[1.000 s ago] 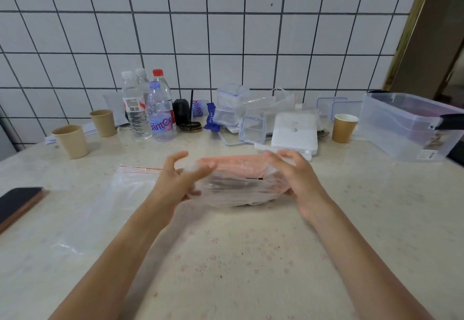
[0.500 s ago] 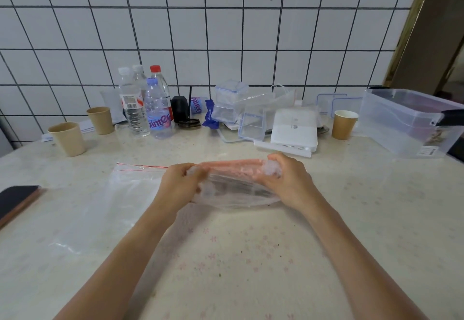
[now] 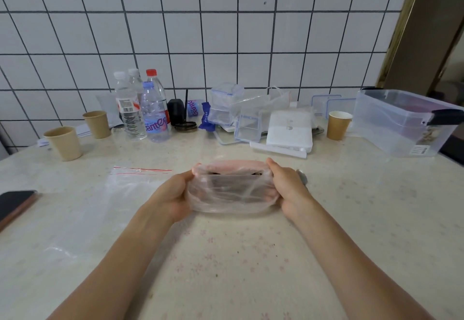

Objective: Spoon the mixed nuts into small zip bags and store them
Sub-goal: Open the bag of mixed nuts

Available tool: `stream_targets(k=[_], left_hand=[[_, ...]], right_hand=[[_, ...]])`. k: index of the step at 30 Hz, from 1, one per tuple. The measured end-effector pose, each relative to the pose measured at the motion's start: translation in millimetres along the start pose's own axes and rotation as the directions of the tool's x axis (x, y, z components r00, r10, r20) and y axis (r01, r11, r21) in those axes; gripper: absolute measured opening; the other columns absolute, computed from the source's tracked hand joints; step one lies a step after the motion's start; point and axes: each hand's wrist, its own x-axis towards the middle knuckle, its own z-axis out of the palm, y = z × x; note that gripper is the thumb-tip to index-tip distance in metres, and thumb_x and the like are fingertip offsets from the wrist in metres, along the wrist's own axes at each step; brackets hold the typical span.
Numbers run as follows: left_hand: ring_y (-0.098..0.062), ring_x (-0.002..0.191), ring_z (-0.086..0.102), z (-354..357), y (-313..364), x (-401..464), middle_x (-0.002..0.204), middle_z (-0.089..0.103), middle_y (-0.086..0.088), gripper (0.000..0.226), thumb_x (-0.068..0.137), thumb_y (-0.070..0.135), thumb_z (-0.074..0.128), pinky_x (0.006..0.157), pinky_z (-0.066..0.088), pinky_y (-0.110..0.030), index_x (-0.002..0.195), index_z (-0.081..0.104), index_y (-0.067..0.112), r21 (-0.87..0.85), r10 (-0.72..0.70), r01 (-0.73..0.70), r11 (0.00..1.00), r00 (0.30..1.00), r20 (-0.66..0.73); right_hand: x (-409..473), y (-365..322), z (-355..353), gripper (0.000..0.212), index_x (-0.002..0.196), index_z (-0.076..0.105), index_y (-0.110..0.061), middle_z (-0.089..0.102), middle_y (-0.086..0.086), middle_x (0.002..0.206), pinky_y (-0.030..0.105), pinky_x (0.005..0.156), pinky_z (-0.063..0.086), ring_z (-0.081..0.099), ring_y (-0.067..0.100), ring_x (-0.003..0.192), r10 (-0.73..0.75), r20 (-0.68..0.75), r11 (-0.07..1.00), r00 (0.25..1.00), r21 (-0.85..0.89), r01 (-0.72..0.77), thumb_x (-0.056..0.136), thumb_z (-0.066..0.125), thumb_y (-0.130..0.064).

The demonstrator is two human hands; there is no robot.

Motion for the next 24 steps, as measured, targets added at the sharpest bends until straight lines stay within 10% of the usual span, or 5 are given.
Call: stream_targets(k=[3,6,11,16,24], left_hand=[[-0.022,0.083,0.077,0,1,-3,0.100,0.079,-0.008,0.033,0.104,0.038,0.055,0.075,0.057,-0.036,0.108,0.073,0.011,0.092,0.072,-0.073,0.993,0.997,0.004],[-0.023,0.090,0.075,-6,6,-9,0.106,0.078,-0.005,0.051,0.089,0.059,0.071,0.074,0.058,-0.035,0.116,0.067,0.016,0.417,0.288,-0.191,0.888,0.940,-0.182],[-0.021,0.086,0.060,-18,9,-17,0.088,0.062,0.006,0.072,0.077,0.089,0.051,0.073,0.047,-0.038,0.095,0.058,0.019,0.973,0.730,-0.039,0.230,0.667,-0.145],[-0.026,0.066,0.070,-10,9,-14,0.065,0.072,-0.014,0.080,0.086,0.081,0.050,0.067,0.054,-0.037,0.065,0.066,0.006,0.976,0.587,0.028,0.217,0.795,-0.153],[-0.021,0.061,0.077,-9,7,-18,0.087,0.078,-0.006,0.030,0.096,0.043,0.069,0.053,0.061,-0.032,0.085,0.074,0.016,0.739,0.468,-0.162,0.654,0.854,-0.227]], right_hand=[[-1,-1,-7,0.042,0.104,0.070,-0.006,0.075,0.012,0.094,0.048,0.093,0.060,0.072,0.029,0.086,0.039,0.078,0.998,0.996,0.052,-0.043,0.098,0.064,-0.047],[-5,-5,-18,0.052,0.108,0.070,-0.009,0.074,0.012,0.105,0.044,0.077,0.065,0.075,0.028,0.090,-0.069,0.110,0.984,0.991,-0.154,0.086,0.088,0.071,-0.056],[-16,-11,-29,0.060,0.072,0.045,-0.020,0.054,-0.005,0.072,0.032,0.056,0.039,0.054,0.017,0.065,-0.305,0.006,0.683,0.952,-0.695,0.224,0.080,0.062,-0.077],[-23,-11,-22,0.058,0.063,0.060,-0.008,0.071,0.011,0.056,0.030,0.056,0.047,0.065,0.026,0.049,-0.231,0.090,0.715,0.969,-0.659,0.232,0.093,0.059,-0.057],[-17,-9,-26,0.024,0.105,0.066,0.013,0.076,0.027,0.088,0.037,0.057,0.062,0.077,0.038,0.068,-0.041,0.147,0.988,0.988,-0.139,0.062,0.094,0.072,-0.007]])
